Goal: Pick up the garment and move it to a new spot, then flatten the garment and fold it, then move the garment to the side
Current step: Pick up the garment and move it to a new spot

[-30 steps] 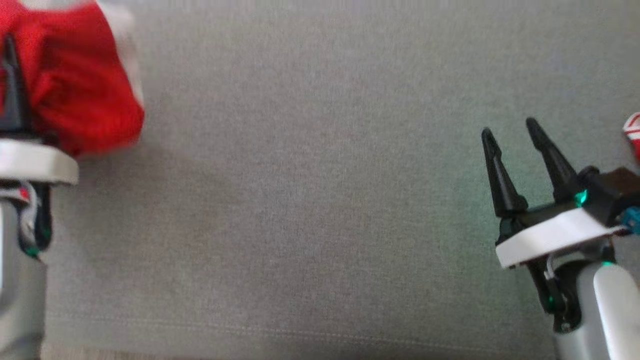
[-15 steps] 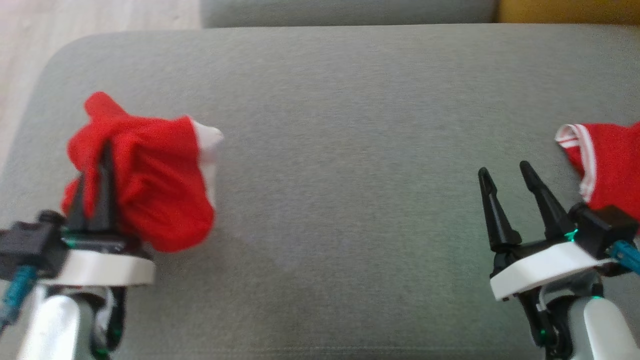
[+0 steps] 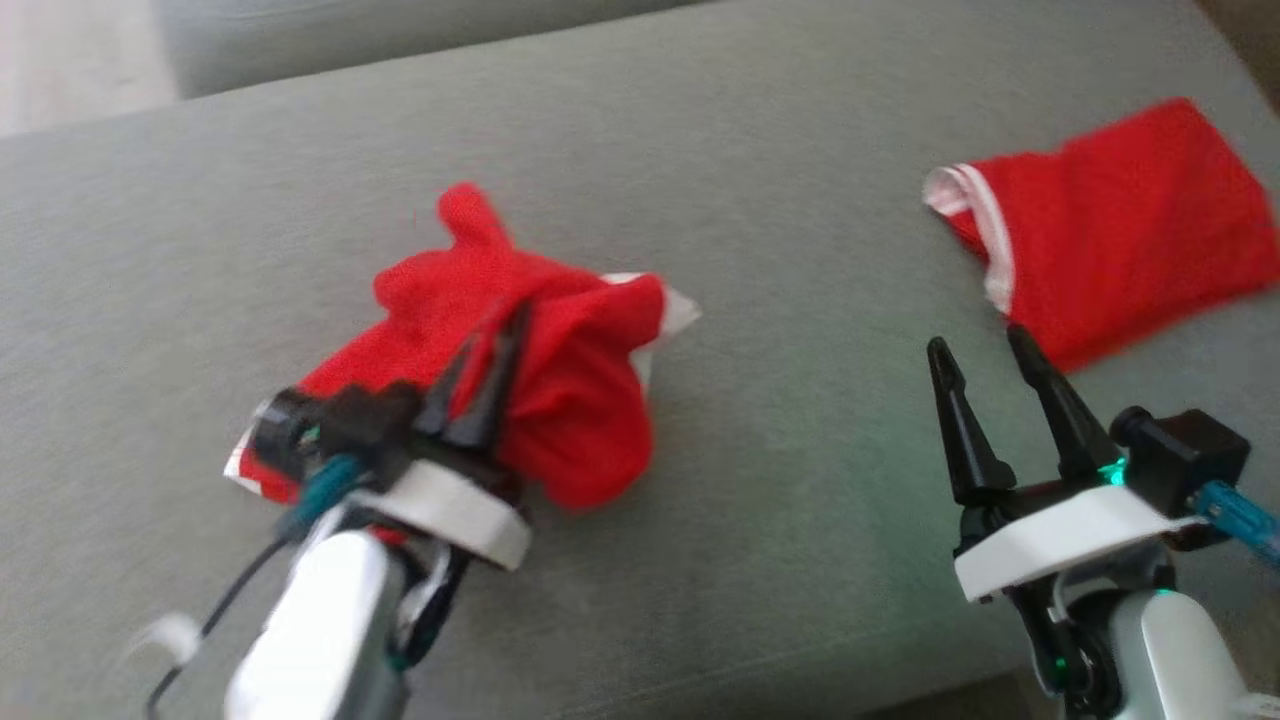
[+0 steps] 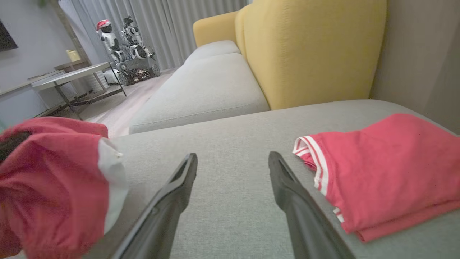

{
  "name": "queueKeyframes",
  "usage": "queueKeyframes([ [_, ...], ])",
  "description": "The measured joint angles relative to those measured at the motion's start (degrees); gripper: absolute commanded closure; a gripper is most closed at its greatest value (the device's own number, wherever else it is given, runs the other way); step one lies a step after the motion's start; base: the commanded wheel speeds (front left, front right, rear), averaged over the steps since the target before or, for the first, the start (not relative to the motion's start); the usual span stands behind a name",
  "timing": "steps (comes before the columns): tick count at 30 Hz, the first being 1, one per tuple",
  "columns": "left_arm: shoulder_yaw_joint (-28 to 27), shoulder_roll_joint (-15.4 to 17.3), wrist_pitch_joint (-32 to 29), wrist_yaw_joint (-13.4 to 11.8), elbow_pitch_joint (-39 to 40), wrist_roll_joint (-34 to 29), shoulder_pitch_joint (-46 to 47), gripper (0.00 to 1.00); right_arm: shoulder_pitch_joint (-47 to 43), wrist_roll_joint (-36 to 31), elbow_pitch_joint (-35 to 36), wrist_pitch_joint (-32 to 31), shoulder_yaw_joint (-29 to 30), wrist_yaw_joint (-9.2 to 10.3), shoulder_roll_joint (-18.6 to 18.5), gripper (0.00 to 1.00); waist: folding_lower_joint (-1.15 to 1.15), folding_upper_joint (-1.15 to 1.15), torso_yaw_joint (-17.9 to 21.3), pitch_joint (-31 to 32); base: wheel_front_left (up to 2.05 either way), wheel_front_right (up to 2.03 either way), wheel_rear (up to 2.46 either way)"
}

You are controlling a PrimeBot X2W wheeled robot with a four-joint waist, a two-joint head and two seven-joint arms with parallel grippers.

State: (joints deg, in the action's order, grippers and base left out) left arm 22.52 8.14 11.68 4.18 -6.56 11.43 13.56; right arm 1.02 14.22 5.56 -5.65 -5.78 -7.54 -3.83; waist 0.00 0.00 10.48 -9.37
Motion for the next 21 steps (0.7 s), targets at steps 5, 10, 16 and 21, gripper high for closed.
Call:
queueKeyframes([
  [5, 5.1, -2.1, 0.0, 1.8, -8.6, -1.2, 5.9, 1.0, 1.4, 1.2, -1.4, 1.4, -0.5, 0.0, 0.4, 0.0, 0.0, 0.0, 5.1, -1.9, 0.0, 0.0, 0.0],
  [10, 8.0, -3.0, 0.3, 2.5, -17.2, -1.1, 10.8, 1.0, 1.8, 1.9, -3.3, 2.7, -0.6, 0.0, 0.6, 0.0, 0.0, 0.0, 8.4, -4.1, 0.0, 0.0, 0.0],
  [16, 8.2, -4.1, 2.1, 2.6, -21.3, 1.4, 11.9, 0.0, 2.0, 1.8, -4.3, 3.6, 0.1, 0.0, 0.9, 0.0, 0.0, 0.0, 7.5, -4.1, 0.0, 0.0, 0.0],
  [21, 6.2, -4.8, 2.6, 0.7, -16.1, 2.4, 10.8, 0.0, 1.9, 1.6, -4.1, 3.6, 0.6, 0.0, 1.0, 0.0, 0.0, 0.0, 4.3, -2.7, 0.0, 0.0, 0.0],
])
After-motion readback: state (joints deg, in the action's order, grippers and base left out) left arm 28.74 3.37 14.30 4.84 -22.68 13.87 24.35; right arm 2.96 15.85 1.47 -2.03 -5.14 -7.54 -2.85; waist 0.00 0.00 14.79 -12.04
